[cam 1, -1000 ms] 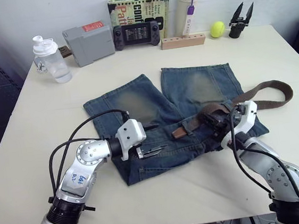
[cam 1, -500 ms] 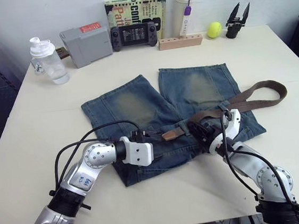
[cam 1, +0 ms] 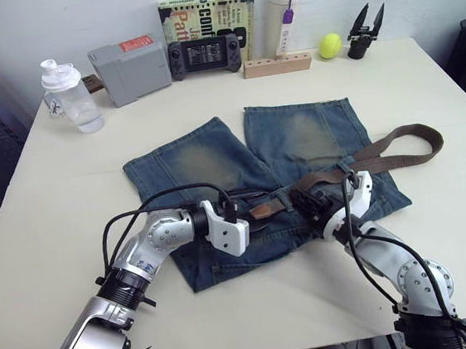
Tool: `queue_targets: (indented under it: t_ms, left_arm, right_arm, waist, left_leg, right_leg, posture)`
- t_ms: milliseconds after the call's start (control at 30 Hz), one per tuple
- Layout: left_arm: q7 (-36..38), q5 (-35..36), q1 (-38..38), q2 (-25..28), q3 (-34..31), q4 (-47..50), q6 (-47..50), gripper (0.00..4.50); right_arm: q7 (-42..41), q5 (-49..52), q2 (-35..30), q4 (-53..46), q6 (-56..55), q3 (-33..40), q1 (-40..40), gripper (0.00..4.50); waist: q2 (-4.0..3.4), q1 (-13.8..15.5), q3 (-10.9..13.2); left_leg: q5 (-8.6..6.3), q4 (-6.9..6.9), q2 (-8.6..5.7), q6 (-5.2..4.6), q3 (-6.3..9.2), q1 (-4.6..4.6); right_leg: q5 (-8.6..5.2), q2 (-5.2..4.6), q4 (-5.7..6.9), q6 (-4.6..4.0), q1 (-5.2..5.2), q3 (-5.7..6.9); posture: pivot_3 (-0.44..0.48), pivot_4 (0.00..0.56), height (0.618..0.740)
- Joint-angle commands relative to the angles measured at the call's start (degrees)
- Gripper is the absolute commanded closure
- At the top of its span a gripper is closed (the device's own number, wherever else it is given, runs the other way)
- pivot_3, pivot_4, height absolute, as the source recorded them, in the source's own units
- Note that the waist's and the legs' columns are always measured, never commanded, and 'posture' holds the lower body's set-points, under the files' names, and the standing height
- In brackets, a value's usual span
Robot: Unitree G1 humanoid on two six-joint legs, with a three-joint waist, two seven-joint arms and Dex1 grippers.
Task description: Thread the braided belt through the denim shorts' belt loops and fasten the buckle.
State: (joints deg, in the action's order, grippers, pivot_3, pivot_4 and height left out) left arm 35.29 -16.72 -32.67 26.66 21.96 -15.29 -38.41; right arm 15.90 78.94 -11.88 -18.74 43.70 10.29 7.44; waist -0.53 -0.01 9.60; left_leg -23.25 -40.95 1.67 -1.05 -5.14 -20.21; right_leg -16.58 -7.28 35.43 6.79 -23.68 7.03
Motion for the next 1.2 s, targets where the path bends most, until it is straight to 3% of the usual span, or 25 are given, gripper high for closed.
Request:
queue_targets:
  t_ms: [33, 200, 433, 567, 667, 767, 800, 900, 967, 1033, 1200]
  left_arm:
    - [-0.1, -0.17, -0.93, 0.09, -0.26, 0.0, -1.31, 2.43]
    - [0.81, -0.55, -0.71, 0.82, -0.21, 1.07, -0.91, 4.37]
    - [1.32, -1.32, -0.59, 2.17, -0.9, 3.66, 0.4, 4.45]
    - [1.97, -1.19, -0.81, 3.18, -1.58, 5.55, 1.38, 4.5]
    - [2.34, -0.25, -1.0, 3.37, -2.19, 6.92, 2.78, 4.5]
    - [2.35, 0.17, -0.96, 3.22, -2.45, 7.8, 3.65, 4.5]
    - [2.28, 0.3, -0.94, 3.1, -2.5, 7.99, 3.86, 4.5]
    - [2.27, 0.4, -0.91, 2.96, -2.36, 8.45, 4.23, 4.5]
    - [2.46, 1.02, -0.73, 2.75, -2.37, 8.87, 4.64, 4.5]
    - [3.25, 2.9, -0.14, 2.84, -2.74, 9.88, 5.1, 4.5]
    - [5.09, 5.49, 1.08, 4.5, -4.04, 12.81, 6.14, 4.5]
  right_arm:
    - [1.4, -0.22, 0.57, 0.05, 1.5, -1.13, -1.52, 4.5]
    - [1.58, -0.41, 0.34, 0.28, 1.5, -0.77, -1.45, 4.5]
    - [1.61, -0.9, 0.23, 0.39, 1.37, -0.65, -0.95, 4.5]
    - [2.3, 0.59, -0.55, -1.56, 0.38, 1.31, -0.49, 3.34]
    - [1.53, 3.26, -4.7, -4.29, 1.0, 4.87, -0.38, 2.17]
    - [-5.05, 3.36, -15.21, -6.87, 4.51, 8.32, -0.65, 0.89]
    - [-8.02, 1.85, -19.07, -7.88, 5.65, 8.64, -0.72, 0.19]
    - [-17.12, -4.61, -27.65, -10.49, 5.95, 7.55, -1.6, 0.05]
    - [-32.54, -19.47, -39.04, -15.2, -1.58, 3.87, -5.5, 0.05]
    - [-42.76, -37.48, -49.13, -16.44, -12.2, -3.34, -9.7, 0.05]
    - [-49.79, -60.66, -53.03, -10.65, -30.56, -12.24, -12.94, 0.05]
  waist:
    - [0.0, -0.01, 0.0]
    - [0.0, -0.03, 0.0]
    - [0.0, -0.04, 0.0]
    - [0.0, -0.06, 0.0]
    - [0.0, -0.01, 0.0]
    - [-0.02, 0.89, 0.02]
    - [-0.04, 0.95, 0.03]
    - [-0.16, 1.3, 0.11]
    - [-0.17, 1.4, 0.11]
    - [-0.16, 1.38, 0.13]
    - [0.13, 1.36, 0.21]
  left_leg:
    - [0.0, 0.0, 0.0, 0.0, 0.0, 0.0]
    - [0.0, 0.01, 0.02, 0.0, 0.0, 0.0]
    - [0.0, 0.02, 0.04, 0.0, 0.01, 0.0]
    - [0.0, 0.02, 0.03, 0.0, 0.01, 0.0]
    - [0.0, 0.02, 0.07, 0.0, 0.01, -0.01]
    - [-0.02, -0.07, 0.01, -0.07, 0.03, -0.1]
    - [-0.04, -0.09, -0.02, -0.13, -0.01, -0.1]
    - [-0.07, -0.1, -0.03, -0.21, -0.07, -0.1]
    - [-0.07, -0.11, -0.03, -0.2, -0.05, -0.09]
    - [-0.07, -0.03, -0.11, -0.2, -0.09, -0.09]
    - [-0.07, -0.08, -0.16, -0.19, -0.09, -0.08]
  right_leg:
    - [0.0, 0.0, 0.0, 0.0, 0.0, 0.0]
    - [0.0, 0.0, 0.0, 0.0, 0.0, 0.01]
    - [0.0, 0.0, 0.0, 0.0, 0.0, 0.01]
    - [0.0, 0.01, 0.0, 0.0, 0.0, 0.01]
    - [0.0, 0.0, -0.01, 0.0, -0.01, 0.01]
    - [0.03, -0.21, -0.02, 0.05, 0.0, 0.03]
    - [0.04, -0.26, -0.03, 0.07, -0.01, 0.02]
    - [0.07, -0.26, -0.07, 0.12, -0.03, -0.01]
    - [0.07, -0.11, -0.1, 0.12, -0.01, 0.09]
    - [0.06, -0.13, -0.14, 0.12, -0.05, 0.04]
    - [0.1, -0.11, -0.29, 0.18, 0.03, 0.09]
  posture:
    - [0.0, 0.15, 0.731]
    - [0.0, 0.15, 0.731]
    - [0.0, 0.15, 0.731]
    - [0.0, 0.15, 0.731]
    - [0.0, 0.15, 0.731]
    - [0.0, 0.15, 0.731]
    - [0.0, 0.15, 0.731]
    - [0.0, 0.15, 0.731]
    - [0.0, 0.15, 0.731]
    - [0.0, 0.15, 0.731]
    - [0.0, 0.15, 0.731]
